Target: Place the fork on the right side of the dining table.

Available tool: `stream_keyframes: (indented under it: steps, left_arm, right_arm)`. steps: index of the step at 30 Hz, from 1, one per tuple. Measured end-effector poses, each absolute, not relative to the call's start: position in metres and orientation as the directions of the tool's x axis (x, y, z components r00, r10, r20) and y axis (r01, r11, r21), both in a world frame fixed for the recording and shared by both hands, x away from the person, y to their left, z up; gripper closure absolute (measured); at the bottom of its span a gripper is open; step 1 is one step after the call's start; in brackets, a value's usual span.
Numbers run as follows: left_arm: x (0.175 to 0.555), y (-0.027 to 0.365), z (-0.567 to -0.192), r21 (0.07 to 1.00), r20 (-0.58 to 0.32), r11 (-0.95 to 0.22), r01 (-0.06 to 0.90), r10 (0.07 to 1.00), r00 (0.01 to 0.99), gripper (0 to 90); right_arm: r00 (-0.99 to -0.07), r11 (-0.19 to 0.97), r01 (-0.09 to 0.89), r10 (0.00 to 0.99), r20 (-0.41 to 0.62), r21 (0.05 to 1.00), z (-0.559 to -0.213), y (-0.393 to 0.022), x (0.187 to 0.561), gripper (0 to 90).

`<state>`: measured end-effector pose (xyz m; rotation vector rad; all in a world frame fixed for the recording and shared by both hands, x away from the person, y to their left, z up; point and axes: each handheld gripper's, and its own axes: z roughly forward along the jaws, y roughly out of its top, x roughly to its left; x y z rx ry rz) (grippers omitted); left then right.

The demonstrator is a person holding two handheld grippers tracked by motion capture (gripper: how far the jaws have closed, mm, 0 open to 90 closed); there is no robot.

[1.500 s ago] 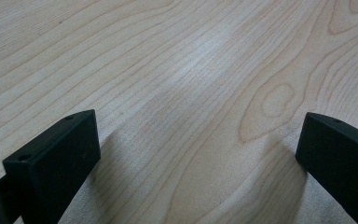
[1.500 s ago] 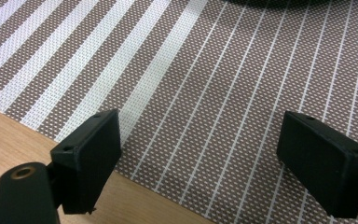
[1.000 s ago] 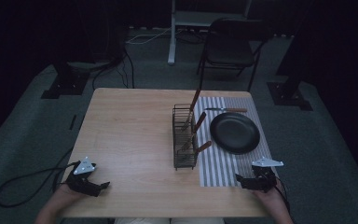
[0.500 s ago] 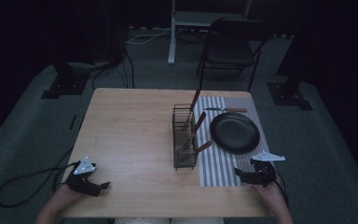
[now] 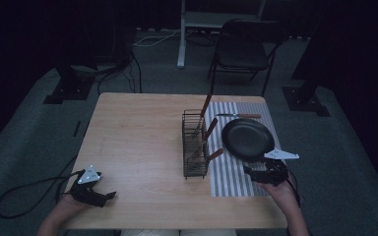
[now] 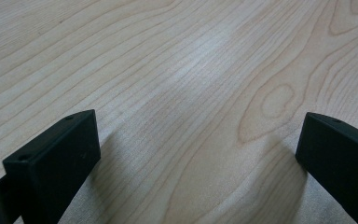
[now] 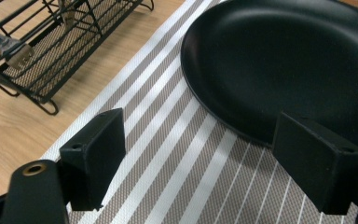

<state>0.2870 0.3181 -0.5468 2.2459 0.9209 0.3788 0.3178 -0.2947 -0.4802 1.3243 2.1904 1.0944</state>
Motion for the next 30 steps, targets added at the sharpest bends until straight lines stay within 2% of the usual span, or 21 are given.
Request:
stream_keyframes:
  steps: [30]
  left_arm:
    - [0.287,0.318,-0.547,0.681,0.013,-0.525,0.511,0.706,0.708,0.0]
  right_arm:
    - [-0.525,0.242,0.53,0.846,0.091,0.813,-0.435,-0.279,0.365,19.1]
